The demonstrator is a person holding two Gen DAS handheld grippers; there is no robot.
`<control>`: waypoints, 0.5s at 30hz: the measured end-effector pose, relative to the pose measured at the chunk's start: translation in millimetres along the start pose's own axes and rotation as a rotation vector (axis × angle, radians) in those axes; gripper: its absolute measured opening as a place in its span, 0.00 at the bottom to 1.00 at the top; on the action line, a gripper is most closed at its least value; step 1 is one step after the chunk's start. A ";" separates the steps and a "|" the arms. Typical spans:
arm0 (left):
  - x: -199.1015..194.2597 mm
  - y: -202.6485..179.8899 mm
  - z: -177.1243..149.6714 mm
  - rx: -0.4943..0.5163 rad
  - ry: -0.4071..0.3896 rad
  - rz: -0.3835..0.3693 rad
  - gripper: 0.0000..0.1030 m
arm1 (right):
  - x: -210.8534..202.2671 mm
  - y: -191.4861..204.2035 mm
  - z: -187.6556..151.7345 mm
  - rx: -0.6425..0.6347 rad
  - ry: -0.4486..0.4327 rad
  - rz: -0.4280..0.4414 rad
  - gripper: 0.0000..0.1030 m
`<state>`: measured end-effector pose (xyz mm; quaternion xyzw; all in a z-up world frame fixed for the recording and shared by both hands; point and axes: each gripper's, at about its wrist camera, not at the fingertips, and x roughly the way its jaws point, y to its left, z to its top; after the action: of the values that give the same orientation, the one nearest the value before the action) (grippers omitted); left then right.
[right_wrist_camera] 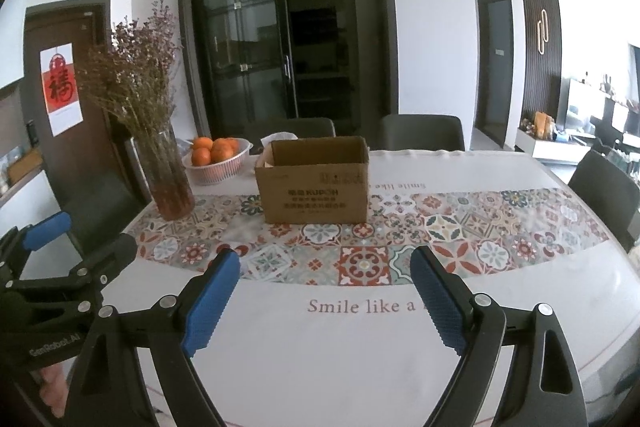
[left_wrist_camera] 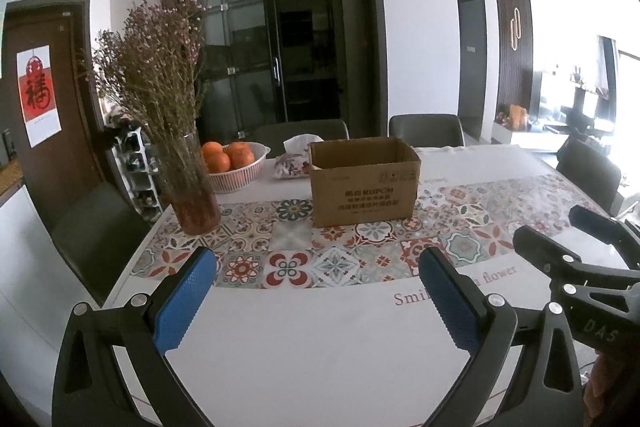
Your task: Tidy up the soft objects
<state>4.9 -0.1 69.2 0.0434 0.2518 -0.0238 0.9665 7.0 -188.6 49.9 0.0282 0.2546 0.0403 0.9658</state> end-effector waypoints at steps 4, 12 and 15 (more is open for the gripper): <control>-5.6 0.0 -0.6 0.002 -0.012 0.007 1.00 | -3.0 1.2 0.2 -0.007 -0.006 -0.002 0.86; -8.1 -0.1 -0.7 0.003 -0.017 0.014 1.00 | -3.3 1.4 0.2 -0.008 -0.003 0.001 0.86; -8.7 0.1 -1.4 0.003 -0.021 0.017 1.00 | -3.5 1.8 -0.1 -0.007 0.000 0.002 0.86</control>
<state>-3.4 0.3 72.2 0.0467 0.2414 -0.0162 0.9692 3.8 -187.1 51.6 0.0249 0.2543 0.0424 0.9659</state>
